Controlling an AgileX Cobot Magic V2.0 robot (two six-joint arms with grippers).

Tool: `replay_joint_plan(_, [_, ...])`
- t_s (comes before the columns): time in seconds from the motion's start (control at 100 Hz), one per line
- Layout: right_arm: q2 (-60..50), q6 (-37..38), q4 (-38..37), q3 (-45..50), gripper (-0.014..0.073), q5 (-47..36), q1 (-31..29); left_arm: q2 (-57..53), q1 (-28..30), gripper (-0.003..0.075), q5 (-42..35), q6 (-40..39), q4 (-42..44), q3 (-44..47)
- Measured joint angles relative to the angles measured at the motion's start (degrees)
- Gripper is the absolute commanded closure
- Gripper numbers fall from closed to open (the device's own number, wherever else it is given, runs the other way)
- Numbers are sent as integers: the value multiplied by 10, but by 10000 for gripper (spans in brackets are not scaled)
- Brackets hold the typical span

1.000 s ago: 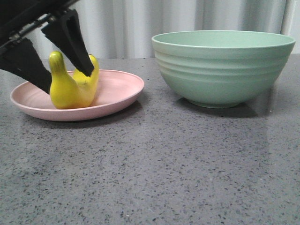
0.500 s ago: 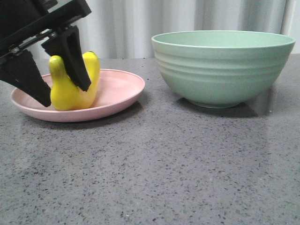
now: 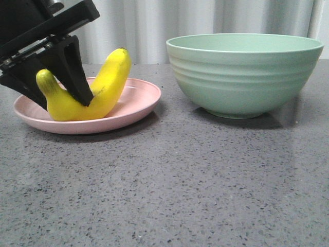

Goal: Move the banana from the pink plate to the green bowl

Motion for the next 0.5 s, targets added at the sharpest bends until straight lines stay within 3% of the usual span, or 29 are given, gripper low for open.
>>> replay_joint_plan(0.27, [0, 0, 0, 0, 673, 0, 12, 1, 0, 739, 7, 0, 4, -11])
replay_joint_plan(0.5, [21, 0, -25, -44, 673, 53, 53, 1, 0, 739, 73, 0, 56, -96])
